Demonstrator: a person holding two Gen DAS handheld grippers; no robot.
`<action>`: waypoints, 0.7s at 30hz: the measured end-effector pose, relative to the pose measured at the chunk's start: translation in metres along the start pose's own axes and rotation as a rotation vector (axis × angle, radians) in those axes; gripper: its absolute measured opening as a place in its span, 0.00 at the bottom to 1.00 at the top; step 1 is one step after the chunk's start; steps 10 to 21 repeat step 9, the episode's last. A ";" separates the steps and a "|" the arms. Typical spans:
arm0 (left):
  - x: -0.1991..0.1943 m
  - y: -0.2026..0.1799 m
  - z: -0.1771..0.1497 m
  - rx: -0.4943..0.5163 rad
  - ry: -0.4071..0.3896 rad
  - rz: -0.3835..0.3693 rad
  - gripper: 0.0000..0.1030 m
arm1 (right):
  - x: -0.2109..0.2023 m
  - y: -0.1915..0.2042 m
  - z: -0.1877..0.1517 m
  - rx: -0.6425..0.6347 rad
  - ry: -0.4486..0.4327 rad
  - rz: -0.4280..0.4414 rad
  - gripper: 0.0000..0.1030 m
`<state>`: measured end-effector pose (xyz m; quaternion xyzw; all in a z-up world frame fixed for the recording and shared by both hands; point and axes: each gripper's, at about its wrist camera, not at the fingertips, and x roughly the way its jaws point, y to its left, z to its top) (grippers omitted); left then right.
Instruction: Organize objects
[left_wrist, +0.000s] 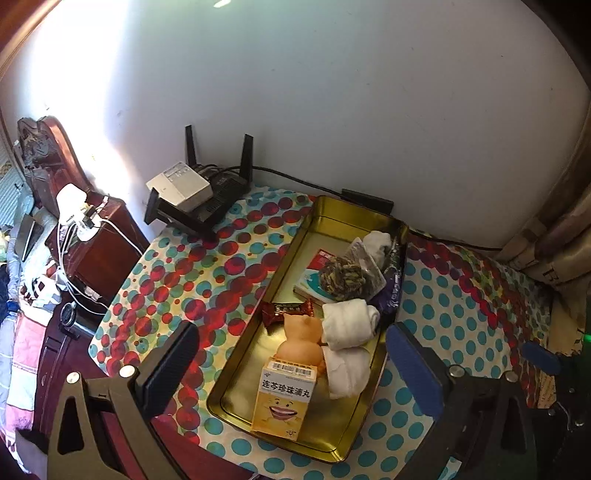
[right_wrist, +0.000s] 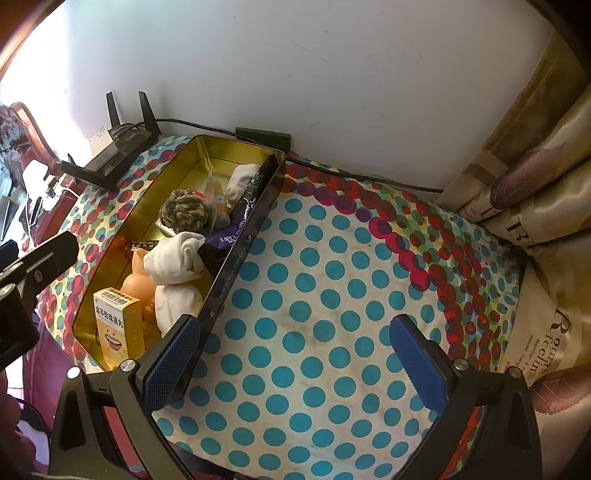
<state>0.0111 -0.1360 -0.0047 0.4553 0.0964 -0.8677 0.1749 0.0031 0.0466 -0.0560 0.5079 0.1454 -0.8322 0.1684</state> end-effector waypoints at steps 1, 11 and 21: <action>0.001 0.000 0.000 0.003 0.001 -0.001 1.00 | 0.001 -0.001 -0.001 0.002 0.000 0.000 0.99; 0.001 -0.003 -0.001 0.013 0.004 -0.009 1.00 | 0.005 -0.005 -0.001 0.008 0.005 -0.001 0.99; 0.001 -0.003 -0.001 0.013 0.004 -0.009 1.00 | 0.005 -0.005 -0.001 0.008 0.005 -0.001 0.99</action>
